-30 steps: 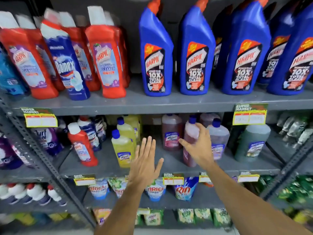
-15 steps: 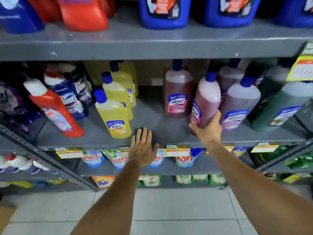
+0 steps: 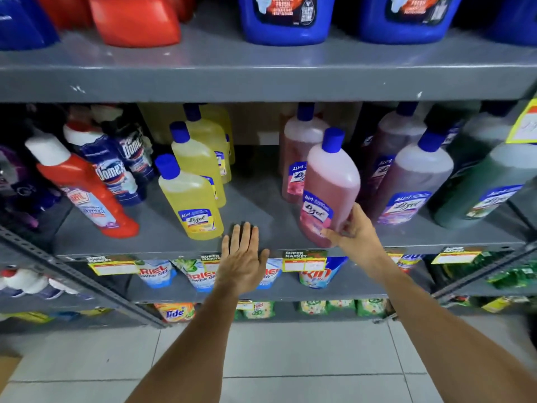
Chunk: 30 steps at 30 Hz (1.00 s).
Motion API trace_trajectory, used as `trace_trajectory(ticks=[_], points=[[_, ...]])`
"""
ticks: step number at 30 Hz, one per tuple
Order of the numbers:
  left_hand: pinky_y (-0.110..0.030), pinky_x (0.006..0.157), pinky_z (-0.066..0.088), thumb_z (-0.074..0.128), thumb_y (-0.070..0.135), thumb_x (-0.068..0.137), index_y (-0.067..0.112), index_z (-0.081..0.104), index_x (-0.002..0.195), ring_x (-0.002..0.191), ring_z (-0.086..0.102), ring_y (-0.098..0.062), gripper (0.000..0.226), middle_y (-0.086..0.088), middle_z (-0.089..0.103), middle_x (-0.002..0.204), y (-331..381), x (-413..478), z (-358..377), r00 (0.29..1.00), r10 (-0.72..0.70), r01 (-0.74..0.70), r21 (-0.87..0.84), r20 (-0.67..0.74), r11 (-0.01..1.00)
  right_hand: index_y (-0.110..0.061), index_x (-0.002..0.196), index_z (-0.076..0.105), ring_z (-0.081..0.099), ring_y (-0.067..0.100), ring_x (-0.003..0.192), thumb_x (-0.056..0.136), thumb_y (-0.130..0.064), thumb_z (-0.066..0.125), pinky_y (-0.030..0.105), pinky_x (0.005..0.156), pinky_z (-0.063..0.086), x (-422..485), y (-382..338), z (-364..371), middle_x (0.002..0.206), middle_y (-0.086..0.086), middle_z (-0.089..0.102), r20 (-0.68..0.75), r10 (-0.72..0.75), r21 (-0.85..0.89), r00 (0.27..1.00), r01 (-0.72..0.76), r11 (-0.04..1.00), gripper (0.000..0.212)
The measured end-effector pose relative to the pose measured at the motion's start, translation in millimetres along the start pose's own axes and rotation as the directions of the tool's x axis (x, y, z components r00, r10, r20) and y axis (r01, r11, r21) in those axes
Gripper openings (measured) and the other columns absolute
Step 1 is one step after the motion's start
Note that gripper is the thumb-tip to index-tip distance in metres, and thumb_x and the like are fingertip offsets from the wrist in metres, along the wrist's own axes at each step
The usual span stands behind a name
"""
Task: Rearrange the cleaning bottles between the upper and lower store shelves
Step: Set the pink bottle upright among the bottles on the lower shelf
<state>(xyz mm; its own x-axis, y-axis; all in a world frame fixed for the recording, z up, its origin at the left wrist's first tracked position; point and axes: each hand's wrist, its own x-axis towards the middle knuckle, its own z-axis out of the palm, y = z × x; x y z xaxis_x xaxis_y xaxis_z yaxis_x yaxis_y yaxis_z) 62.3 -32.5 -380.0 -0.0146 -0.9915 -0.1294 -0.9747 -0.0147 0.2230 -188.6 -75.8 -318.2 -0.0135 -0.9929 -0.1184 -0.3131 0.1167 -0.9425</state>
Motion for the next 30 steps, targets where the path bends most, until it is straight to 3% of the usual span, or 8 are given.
trace_trajectory(ticks=[2, 6, 10, 14, 16, 19, 24, 30], points=[[-0.047, 0.121, -0.005, 0.008, 0.05, 0.096, 0.015, 0.001, 0.157, 0.152, -0.008, -0.026, 0.071, -0.006, -0.004, 0.167, 1, 0, 0, 1.0, -0.001, 0.001, 0.005, -0.002, 1.0, -0.021, 0.132, 0.05, 0.065, 0.02, 0.113, 0.072, -0.013, 0.088, 0.047, 0.095, 0.057, 2, -4, -1, 0.123, -0.001, 0.068, 0.059, 0.021, -0.029, 0.998, -0.02, 0.999, 0.072], [-0.047, 0.122, -0.005, 0.018, 0.046, 0.103, 0.014, 0.0, 0.157, 0.152, -0.008, -0.026, 0.065, -0.007, -0.005, 0.167, 2, 0, -1, 1.0, 0.009, -0.009, 0.003, -0.005, 1.0, -0.022, 0.131, 0.05, 0.066, 0.018, 0.107, 0.06, -0.021, 0.096, 0.038, 0.087, 0.059, 1, -12, 10, 0.121, -0.002, 0.067, -0.038, -0.016, -0.132, 0.999, 0.011, 0.991, 0.085], [-0.048, 0.122, -0.005, 0.017, 0.046, 0.103, 0.015, -0.001, 0.157, 0.152, -0.009, -0.026, 0.065, -0.007, -0.006, 0.167, 0, 2, 0, 1.0, 0.016, -0.016, 0.004, -0.004, 1.0, -0.019, 0.129, 0.051, 0.064, 0.012, 0.094, 0.063, -0.015, 0.094, 0.022, 0.073, 0.054, 4, -17, 19, 0.108, -0.008, 0.066, -0.032, -0.024, -0.134, 0.999, 0.019, 0.991, 0.078], [-0.048, 0.121, -0.004, 0.019, 0.047, 0.103, 0.014, 0.0, 0.157, 0.152, -0.008, -0.027, 0.066, -0.007, -0.004, 0.167, -1, 0, 1, 1.0, 0.018, -0.019, -0.008, -0.01, 1.0, -0.019, 0.13, 0.051, 0.065, 0.014, 0.101, 0.066, -0.012, 0.092, 0.041, 0.092, 0.058, 11, -20, 18, 0.112, -0.006, 0.066, 0.043, -0.005, -0.149, 0.999, 0.011, 0.989, 0.076], [-0.048, 0.122, -0.004, 0.019, 0.047, 0.103, 0.014, 0.0, 0.157, 0.152, -0.008, -0.027, 0.066, -0.007, -0.004, 0.167, -1, 1, 1, 1.0, 0.017, -0.017, -0.016, -0.01, 1.0, -0.02, 0.131, 0.049, 0.064, 0.015, 0.106, 0.065, -0.013, 0.093, 0.044, 0.094, 0.058, 10, -18, 20, 0.121, -0.003, 0.065, 0.042, -0.014, -0.152, 0.999, 0.02, 0.988, 0.08], [-0.048, 0.122, -0.004, 0.018, 0.047, 0.103, 0.015, 0.0, 0.157, 0.152, -0.008, -0.027, 0.066, -0.007, -0.004, 0.167, -1, 0, 1, 1.0, 0.017, -0.017, -0.019, -0.011, 1.0, -0.021, 0.13, 0.047, 0.062, 0.018, 0.11, 0.063, -0.017, 0.094, 0.04, 0.094, 0.057, 7, -14, 24, 0.127, 0.002, 0.061, 0.001, -0.041, -0.199, 0.999, 0.04, 0.979, 0.082], [-0.048, 0.122, -0.005, 0.019, 0.047, 0.103, 0.015, -0.001, 0.157, 0.152, -0.009, -0.027, 0.066, -0.007, -0.005, 0.167, -2, 0, 0, 1.0, 0.02, -0.02, -0.03, -0.009, 0.999, -0.019, 0.124, 0.052, 0.065, 0.016, 0.102, 0.071, -0.013, 0.089, 0.041, 0.098, 0.056, 12, -12, 21, 0.117, 0.001, 0.069, -0.004, -0.028, -0.189, 1.0, 0.027, 0.982, 0.065], [-0.047, 0.121, -0.006, 0.019, 0.047, 0.103, 0.015, 0.0, 0.157, 0.152, -0.009, -0.027, 0.066, -0.007, -0.004, 0.167, 0, 1, 1, 1.0, 0.02, -0.021, -0.036, -0.019, 0.999, -0.017, 0.131, 0.046, 0.061, 0.011, 0.104, 0.072, -0.01, 0.088, 0.024, 0.089, 0.05, 10, -9, 27, 0.116, -0.006, 0.062, 0.0, -0.044, -0.157, 0.999, 0.043, 0.987, 0.074]])
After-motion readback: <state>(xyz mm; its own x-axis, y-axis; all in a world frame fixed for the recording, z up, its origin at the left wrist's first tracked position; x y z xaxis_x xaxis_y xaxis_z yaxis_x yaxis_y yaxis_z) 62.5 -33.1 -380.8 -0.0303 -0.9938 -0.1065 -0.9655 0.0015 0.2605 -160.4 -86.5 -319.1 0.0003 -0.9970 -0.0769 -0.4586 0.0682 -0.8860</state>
